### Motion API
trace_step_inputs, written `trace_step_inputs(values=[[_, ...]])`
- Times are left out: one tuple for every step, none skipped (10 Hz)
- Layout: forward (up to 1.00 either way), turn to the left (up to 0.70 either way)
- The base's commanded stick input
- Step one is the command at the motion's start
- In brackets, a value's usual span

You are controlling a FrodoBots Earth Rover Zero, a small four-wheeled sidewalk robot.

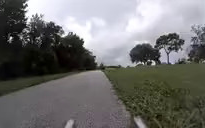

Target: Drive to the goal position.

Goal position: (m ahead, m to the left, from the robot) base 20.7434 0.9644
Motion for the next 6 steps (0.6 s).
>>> trace_step_inputs(values=[[0.70, 0.06], [0.70, 0.31], [0.70, 0.32], [0.70, 0.31], [0.70, 0.29], [0.70, 0.00]])
